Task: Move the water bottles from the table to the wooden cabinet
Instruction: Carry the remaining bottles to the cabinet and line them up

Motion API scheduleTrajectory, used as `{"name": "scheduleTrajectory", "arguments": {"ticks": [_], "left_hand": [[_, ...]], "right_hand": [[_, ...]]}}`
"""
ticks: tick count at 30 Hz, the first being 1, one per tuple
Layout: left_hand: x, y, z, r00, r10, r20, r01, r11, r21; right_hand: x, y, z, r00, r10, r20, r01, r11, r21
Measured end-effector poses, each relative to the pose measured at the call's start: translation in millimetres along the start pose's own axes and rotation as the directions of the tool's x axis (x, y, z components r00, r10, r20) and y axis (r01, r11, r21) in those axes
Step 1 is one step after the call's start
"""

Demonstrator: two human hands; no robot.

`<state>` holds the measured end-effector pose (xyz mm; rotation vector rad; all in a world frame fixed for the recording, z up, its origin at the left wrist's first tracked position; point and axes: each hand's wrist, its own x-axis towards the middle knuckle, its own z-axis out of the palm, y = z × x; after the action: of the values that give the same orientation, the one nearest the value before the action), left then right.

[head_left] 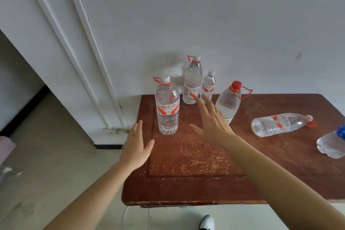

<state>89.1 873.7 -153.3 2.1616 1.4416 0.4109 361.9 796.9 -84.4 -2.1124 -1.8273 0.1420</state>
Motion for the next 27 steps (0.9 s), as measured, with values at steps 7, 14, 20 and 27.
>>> {"name": "scheduleTrajectory", "arguments": {"ticks": [7,14,20,27], "left_hand": [[25.7,-4.6,4.4,0.985,-0.16,-0.067,0.158,0.987,-0.031],[58.3,-2.3,10.6,0.957,-0.289,-0.012,0.29,0.957,0.018],[129.6,8.1,53.1,0.957,-0.216,0.194,0.227,0.973,-0.036],[189.3,19.7,102.2,0.984,-0.031,0.174,0.105,0.894,-0.435]], "right_hand": [[133.8,-23.2,26.9,0.996,-0.069,0.062,0.035,0.898,0.438],[178.2,-25.6,49.7,0.997,-0.025,0.08,-0.028,0.8,0.599],[159.2,4.8,51.5,0.998,0.062,0.028,-0.063,0.7,0.711],[163.5,8.2,49.7,0.912,0.409,-0.043,-0.248,0.629,0.737]]}}
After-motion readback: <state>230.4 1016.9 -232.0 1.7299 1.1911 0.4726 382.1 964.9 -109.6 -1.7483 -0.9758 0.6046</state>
